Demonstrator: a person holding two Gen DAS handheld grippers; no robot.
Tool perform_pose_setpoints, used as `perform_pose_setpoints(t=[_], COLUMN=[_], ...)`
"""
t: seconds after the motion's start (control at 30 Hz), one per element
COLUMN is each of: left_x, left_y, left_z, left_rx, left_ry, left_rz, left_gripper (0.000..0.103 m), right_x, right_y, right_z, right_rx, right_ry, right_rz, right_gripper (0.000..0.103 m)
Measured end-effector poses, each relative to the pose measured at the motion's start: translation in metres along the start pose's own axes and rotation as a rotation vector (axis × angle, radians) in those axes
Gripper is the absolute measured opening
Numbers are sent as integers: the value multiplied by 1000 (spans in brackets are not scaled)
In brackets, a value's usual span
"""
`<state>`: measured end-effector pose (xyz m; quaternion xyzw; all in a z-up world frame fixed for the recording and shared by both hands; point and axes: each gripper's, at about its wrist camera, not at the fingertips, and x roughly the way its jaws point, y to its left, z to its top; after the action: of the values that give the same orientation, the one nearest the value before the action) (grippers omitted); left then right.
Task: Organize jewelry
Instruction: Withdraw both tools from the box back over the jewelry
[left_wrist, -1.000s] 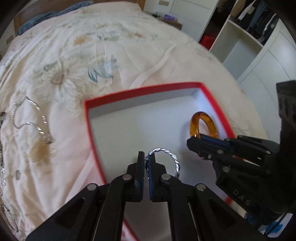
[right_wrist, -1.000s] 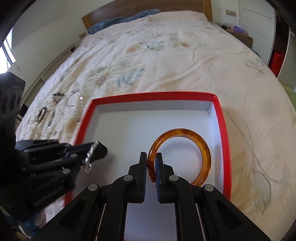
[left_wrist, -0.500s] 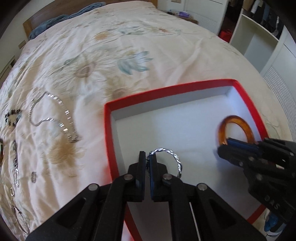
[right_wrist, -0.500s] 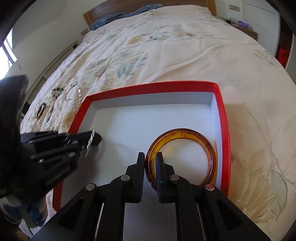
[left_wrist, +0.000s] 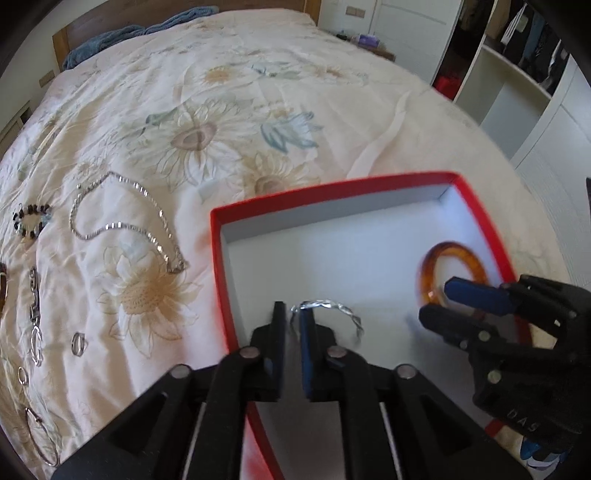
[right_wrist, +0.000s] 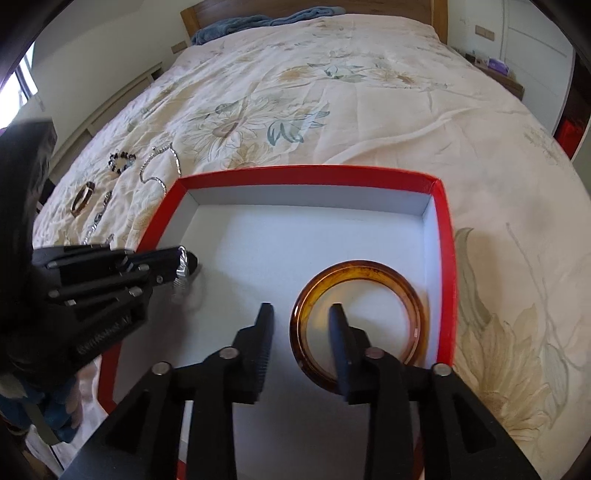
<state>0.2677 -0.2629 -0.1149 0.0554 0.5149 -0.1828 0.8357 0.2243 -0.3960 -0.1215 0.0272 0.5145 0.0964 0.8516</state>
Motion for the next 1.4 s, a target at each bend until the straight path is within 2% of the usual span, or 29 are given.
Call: perform_pose_setpoints(t=[0.1,0.17,0.43,0.63,0.73,0.97,1.17,1.4], left_x=[-11,-22,-100,-176,-214,-286,-294,-243], left_y=[-1,-4,12,58,90,170,206,224], left_z=[1,0,-19,-54,-73,-128,-166,-192], left_rx=[0,11,-24,-32,-64,-169,-228,-274], left_ry=[-29,-53,-143,-190,-237,-314,-310,-232], left_rz=[-48,-59,-111,1,59,158,195,199], left_gripper=[37,44,45,45,52,53,53,53], right_x=[-17,-31,-108,-163,-185,-205,-185,-147], right_y=[-2,-2,17,58,84,150,199,229], right_z=[-2,-4,-20,-31,-38,-53,-68,-75], right_rx=[6,8,16,23,16,-7,-36,-91], right_ry=[-19,-33,-126,-231,-280,-341,-326,-268], right_rz=[-14,-25,-48,-15,10,65,99,114], right_gripper=[33,33,33,37,39,40,40,40])
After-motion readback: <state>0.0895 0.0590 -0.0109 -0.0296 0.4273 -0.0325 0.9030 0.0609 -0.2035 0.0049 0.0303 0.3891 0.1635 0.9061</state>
